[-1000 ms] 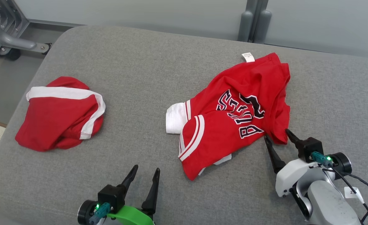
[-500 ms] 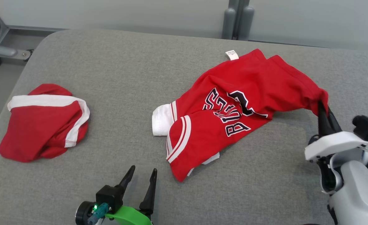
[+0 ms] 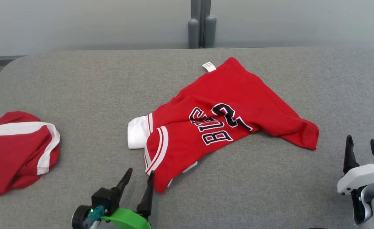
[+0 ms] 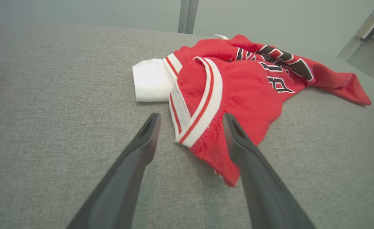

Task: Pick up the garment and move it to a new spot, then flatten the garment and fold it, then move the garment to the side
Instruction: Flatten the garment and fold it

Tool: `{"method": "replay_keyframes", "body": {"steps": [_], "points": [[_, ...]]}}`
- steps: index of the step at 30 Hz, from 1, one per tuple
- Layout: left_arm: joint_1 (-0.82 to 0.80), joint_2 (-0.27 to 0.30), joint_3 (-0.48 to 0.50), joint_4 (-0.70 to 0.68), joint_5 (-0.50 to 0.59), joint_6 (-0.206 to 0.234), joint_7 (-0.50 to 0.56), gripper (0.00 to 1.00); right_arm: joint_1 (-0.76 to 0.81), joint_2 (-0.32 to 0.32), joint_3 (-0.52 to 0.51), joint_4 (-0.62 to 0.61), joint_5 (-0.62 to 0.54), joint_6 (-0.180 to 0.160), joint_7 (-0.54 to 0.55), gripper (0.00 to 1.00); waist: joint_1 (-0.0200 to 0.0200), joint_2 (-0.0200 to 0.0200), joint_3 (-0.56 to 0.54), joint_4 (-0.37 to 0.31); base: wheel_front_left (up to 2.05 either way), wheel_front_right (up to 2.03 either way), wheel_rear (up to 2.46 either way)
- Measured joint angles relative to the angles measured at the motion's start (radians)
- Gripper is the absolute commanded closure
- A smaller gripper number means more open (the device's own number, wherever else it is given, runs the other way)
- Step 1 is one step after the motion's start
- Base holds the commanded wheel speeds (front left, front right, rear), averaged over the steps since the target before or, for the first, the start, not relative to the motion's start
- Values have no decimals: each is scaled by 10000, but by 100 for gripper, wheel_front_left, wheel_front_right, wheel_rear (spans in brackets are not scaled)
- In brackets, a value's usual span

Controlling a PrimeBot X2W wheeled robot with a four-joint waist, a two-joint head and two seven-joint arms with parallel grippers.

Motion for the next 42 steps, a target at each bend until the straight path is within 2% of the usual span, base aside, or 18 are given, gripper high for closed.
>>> {"method": "replay_keyframes", "body": {"steps": [6,13,20,21,22,23,26,32,37,42], "points": [[-620,29,974,73,190,0,-2,0,40,443,196,-410,-215,2,-2,0,0,0,-32,-454,0,0,0],[-1984,422,1582,1595,357,2,0,0,-287,621,800,-794,-184,2,0,0,0,0,345,-851,0,0,0],[-2995,550,1636,3193,288,0,2,0,-420,627,1055,-1523,-322,4,0,0,0,0,921,-1230,0,0,0],[-3126,550,1607,3388,251,0,0,22,-422,619,1087,-1632,-374,6,-2,0,0,0,1011,-1279,0,0,0],[-3259,548,1599,3559,224,0,0,53,-429,621,1099,-1764,-380,6,0,0,0,0,1095,-1324,0,0,0],[-3377,541,1613,3718,178,0,2,100,-435,617,1112,-1871,-380,4,0,0,0,0,1177,-1365,0,0,0],[-3573,548,1534,3816,96,0,0,100,-436,633,1269,-2280,-345,6,0,0,0,0,1458,-1503,0,0,0],[-4079,777,1302,2897,222,-2,2,100,-439,708,1574,-2566,-207,6,0,0,0,0,1726,-1516,0,0,0],[-5688,1877,1131,2447,497,-17,2,100,-611,809,2408,-2817,-96,6,-2,0,0,0,1894,-1533,0,0,0],[-7690,3020,527,2587,949,-17,2,100,-732,895,3267,-2907,188,6,-2,0,0,0,2104,-1730,0,0,0]]}}
